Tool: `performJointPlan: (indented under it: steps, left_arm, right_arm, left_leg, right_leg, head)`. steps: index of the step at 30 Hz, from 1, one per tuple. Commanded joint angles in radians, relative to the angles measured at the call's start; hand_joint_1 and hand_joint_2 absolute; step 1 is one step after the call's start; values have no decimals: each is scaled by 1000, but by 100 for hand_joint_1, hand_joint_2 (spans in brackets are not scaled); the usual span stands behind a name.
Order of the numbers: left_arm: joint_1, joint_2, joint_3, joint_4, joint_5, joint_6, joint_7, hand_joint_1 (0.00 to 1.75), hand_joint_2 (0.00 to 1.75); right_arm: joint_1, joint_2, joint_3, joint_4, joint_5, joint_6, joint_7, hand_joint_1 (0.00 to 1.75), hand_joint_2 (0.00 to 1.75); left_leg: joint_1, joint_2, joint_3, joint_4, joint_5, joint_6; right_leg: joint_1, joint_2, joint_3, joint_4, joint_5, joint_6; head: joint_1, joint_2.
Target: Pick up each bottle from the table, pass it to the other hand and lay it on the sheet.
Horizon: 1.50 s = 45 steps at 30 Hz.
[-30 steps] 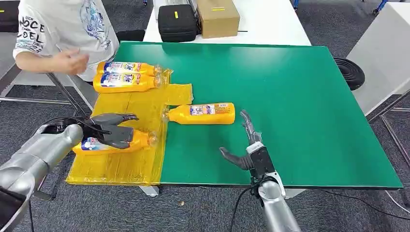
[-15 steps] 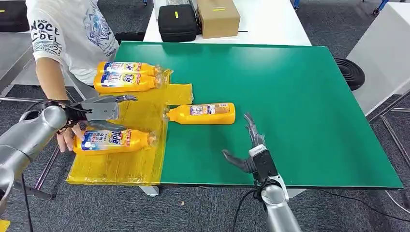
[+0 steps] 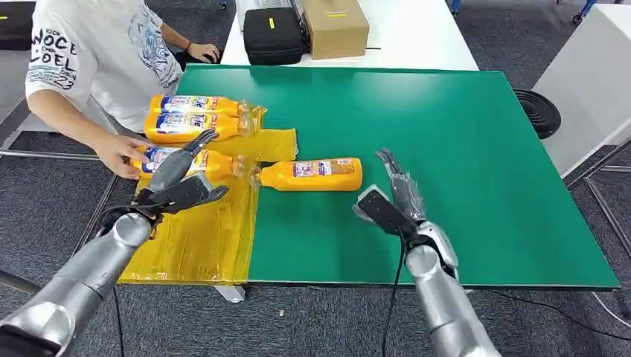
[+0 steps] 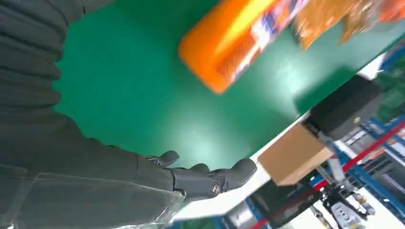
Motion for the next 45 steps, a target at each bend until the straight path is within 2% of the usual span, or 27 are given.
performJointPlan:
  steps: [1, 4, 5, 8, 13, 16, 23, 37, 41, 45]
  left_arm:
    - [86, -102, 193, -67, 6, 37, 4, 0, 175]
    - [155, -153, 267, -126, -5, 73, -3, 0, 175]
    - [176, -170, 285, -144, -7, 81, -2, 0, 175]
    - [190, -191, 311, -141, -21, 91, 6, 0, 175]
    - [176, -197, 317, -109, -29, 89, 8, 0, 175]
    - [164, -213, 324, -72, -43, 104, 21, 0, 175]
    - [147, -241, 334, -20, -71, 153, 56, 0, 175]
    - [129, -257, 342, 24, -91, 151, 58, 0, 175]
    - [115, -261, 340, 51, -90, 140, 52, 0, 175]
    - [114, -261, 337, 52, -90, 133, 51, 0, 175]
  right_arm:
    - [-214, -47, 22, 334, 78, -28, 43, 0, 175]
    - [-362, -56, 59, 519, 130, -15, 84, 0, 175]
    - [-409, -57, 63, 574, 133, 1, 90, 0, 175]
    - [-472, -57, 85, 657, 152, 30, 101, 0, 175]
    - [-480, -50, 101, 680, 162, 56, 105, 0, 175]
    - [-500, -25, 136, 715, 189, 102, 124, 0, 175]
    - [-528, 27, 147, 753, 198, 129, 175, 0, 175]
    - [-541, 9, 155, 771, 232, 101, 217, 0, 175]
    - [-552, -6, 152, 780, 238, 116, 233, 0, 175]
    - [-552, -24, 147, 789, 244, 110, 260, 0, 175]
  left_leg:
    - [0, 0, 7, -1, -3, 0]
    - [0, 1, 3, 0, -1, 1]
    - [-1, 5, 5, 0, -2, 2]
    - [-1, 3, 1, 1, -1, 2]
    - [0, 0, 4, 0, -2, 2]
    - [0, 0, 2, 0, -1, 1]
    - [0, 2, 3, 0, -2, 1]
    - [0, -1, 0, 0, 0, 1]
    - [0, -1, 5, 1, -2, 2]
    - [0, -2, 0, 0, 0, 2]
  right_leg:
    - [1, -1, 7, -1, -3, -3]
    - [0, 0, 3, 0, -1, -1]
    - [0, 4, 4, 0, -1, -1]
    - [0, 2, 1, 1, -1, -1]
    - [1, -2, 5, 0, -3, -2]
    - [0, -2, 3, 1, -2, -2]
    - [0, 0, 4, 1, -2, -2]
    - [0, -2, 1, 0, -1, -1]
    - [1, -3, 6, 1, -4, -2]
    - [0, -4, 2, 0, -2, -1]
  head:
    - [0, 0]
    - [0, 0]
    - [-1, 0]
    - [0, 0]
    - [0, 0]
    - [0, 0]
    - [0, 0]
    - [0, 0]
    - [0, 0]
    - [0, 0]
